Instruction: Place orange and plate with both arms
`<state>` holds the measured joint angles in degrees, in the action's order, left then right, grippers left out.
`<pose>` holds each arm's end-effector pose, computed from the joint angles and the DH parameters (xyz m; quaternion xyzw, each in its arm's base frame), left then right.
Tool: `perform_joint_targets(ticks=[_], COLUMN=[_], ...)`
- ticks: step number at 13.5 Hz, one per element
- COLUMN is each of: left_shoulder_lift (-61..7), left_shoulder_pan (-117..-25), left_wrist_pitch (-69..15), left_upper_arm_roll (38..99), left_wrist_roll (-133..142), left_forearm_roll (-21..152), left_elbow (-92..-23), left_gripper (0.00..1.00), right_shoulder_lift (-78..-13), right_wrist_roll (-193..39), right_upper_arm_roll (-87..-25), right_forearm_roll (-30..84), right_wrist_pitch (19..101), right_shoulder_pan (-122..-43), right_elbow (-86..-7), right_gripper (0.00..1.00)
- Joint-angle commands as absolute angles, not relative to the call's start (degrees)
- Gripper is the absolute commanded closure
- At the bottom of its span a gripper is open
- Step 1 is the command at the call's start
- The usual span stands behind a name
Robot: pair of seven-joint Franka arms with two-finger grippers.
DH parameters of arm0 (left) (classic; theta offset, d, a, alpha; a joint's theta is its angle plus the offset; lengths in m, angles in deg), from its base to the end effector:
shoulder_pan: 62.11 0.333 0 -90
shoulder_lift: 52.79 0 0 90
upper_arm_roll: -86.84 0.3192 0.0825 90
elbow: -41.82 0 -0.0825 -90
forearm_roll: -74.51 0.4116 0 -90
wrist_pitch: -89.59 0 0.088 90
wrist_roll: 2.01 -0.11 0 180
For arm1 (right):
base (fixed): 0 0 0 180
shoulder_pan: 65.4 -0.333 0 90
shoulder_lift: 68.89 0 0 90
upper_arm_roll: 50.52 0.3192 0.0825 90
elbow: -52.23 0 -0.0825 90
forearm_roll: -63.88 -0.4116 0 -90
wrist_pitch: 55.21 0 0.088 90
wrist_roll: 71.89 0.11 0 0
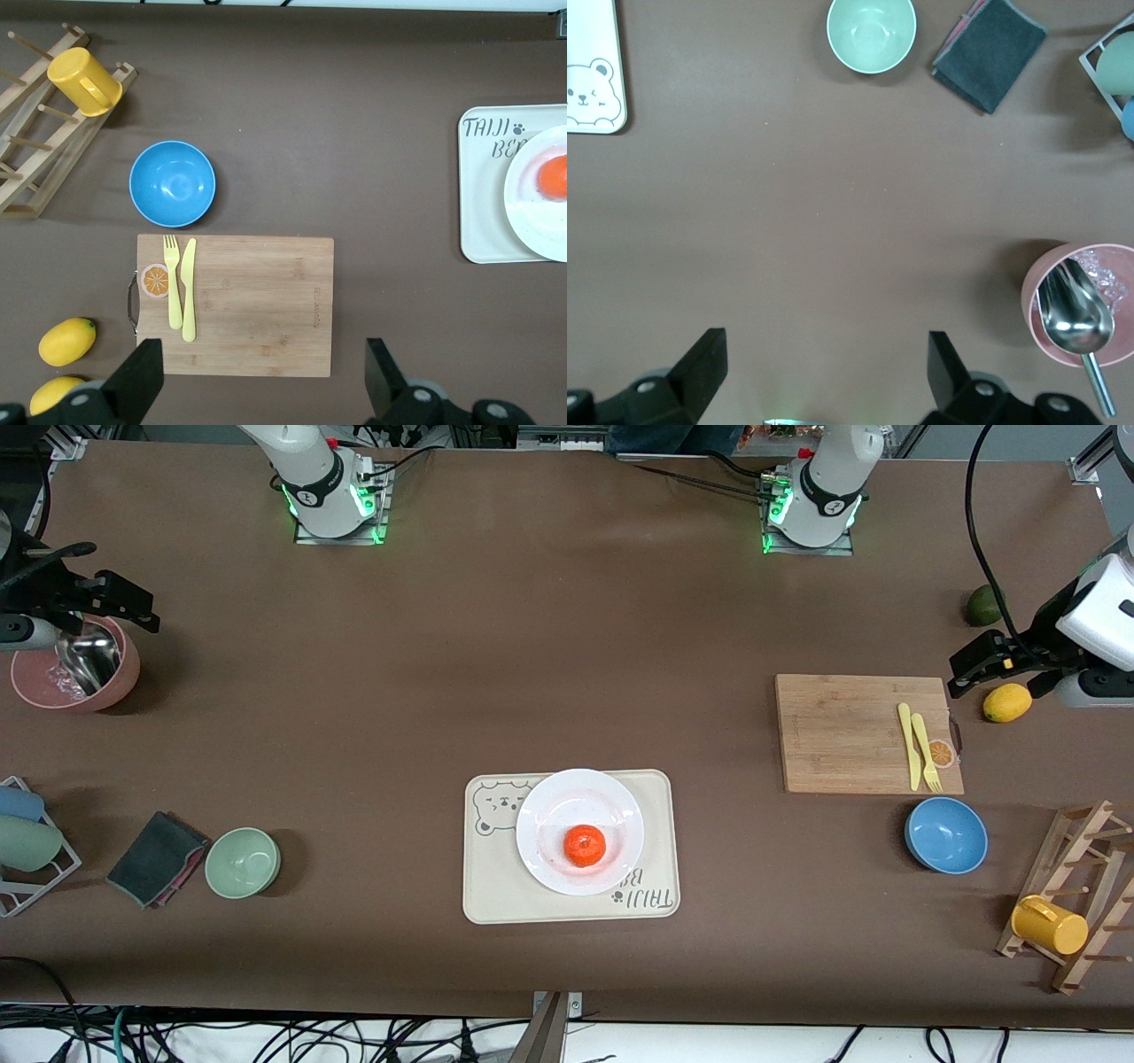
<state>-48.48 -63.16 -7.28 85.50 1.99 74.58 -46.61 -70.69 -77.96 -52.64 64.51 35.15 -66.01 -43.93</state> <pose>0.6165 -0.0251 0.6045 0.9993 0.0141 0.0360 0.0023 0.5690 -0.0165 0.5897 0.9986 0.0400 -0.0352 0.0026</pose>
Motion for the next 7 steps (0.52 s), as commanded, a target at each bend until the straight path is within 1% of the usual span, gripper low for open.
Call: perform_joint_targets(ticks=[1, 7], left_shoulder_lift=[-48.13, -48.13], left_shoulder_pan=[-63.51, -62.90], left_wrist_pitch=[-6.91, -6.91], left_upper_arm_roll=[85.88, 85.88], left_wrist_roll=[2.29, 1.94], left_forearm_roll=[74.07, 74.07], left_elbow=[-45.54, -45.54], left_gripper=[0.00, 0.00], right_shoulder_lift=[-69.25, -68.45], right_wrist_roll=[-79.80, -79.45], right_upper_arm_roll=[-51.66, -51.57], right_forearm_roll=[64.76, 64.58], right_wrist_pitch=[34.53, 34.61], right_shoulder_pan=[-64.69, -64.69], right_elbow=[-40.85, -39.79], right_gripper=[0.00, 0.00])
